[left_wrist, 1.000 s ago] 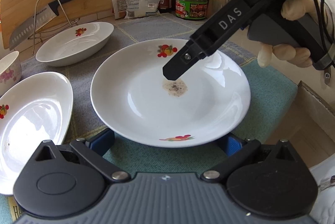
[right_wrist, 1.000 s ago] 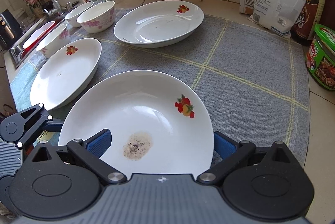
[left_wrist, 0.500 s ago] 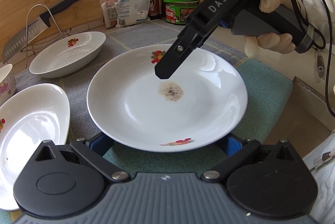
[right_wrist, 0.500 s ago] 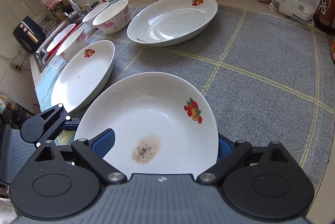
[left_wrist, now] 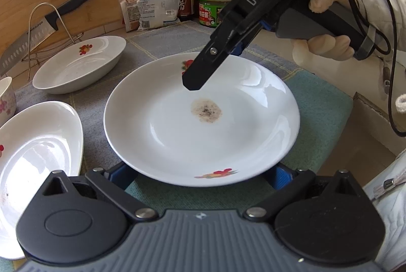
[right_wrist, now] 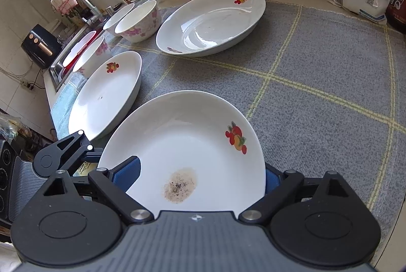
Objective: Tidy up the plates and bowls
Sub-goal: 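Lift the stained plate with the right gripper and carry it across the towel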
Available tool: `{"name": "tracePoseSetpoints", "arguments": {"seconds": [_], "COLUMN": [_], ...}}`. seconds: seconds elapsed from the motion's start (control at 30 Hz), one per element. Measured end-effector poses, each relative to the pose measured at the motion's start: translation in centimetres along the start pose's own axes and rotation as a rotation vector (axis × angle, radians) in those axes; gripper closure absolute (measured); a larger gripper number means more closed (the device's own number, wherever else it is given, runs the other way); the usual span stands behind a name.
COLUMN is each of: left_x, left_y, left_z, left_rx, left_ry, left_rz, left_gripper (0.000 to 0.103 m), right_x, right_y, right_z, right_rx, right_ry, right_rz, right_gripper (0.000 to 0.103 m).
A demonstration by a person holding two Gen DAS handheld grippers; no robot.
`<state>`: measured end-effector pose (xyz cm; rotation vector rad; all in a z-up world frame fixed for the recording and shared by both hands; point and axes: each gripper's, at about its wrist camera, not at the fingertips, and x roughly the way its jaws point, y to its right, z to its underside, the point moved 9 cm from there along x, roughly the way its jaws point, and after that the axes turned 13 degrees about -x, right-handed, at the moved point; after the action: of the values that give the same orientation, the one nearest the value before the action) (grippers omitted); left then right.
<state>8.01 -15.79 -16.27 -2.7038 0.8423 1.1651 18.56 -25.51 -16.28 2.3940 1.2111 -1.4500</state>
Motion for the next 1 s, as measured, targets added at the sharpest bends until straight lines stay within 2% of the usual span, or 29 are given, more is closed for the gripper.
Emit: {"name": "tracePoseSetpoints", "arguments": {"seconds": [0.57, 1.0], "left_x": [0.2, 3.8], "left_y": [0.5, 1.8], "left_z": [-1.6, -5.2], "left_rx": [0.029, 0.087], "left_ry": [-0.016, -0.002], "left_rz": [-0.017, 0.015], "left_gripper": [0.002, 0.002], "right_x": [-1.6, -4.5], "right_y": [0.9, 5.7], "right_z": [-0.2, -0.8], "right_rx": [-0.006, 0.014], "right_ry": [0.018, 0.070], "right_rz": [0.016, 0.082], "right_gripper": [0.005, 0.005]}}
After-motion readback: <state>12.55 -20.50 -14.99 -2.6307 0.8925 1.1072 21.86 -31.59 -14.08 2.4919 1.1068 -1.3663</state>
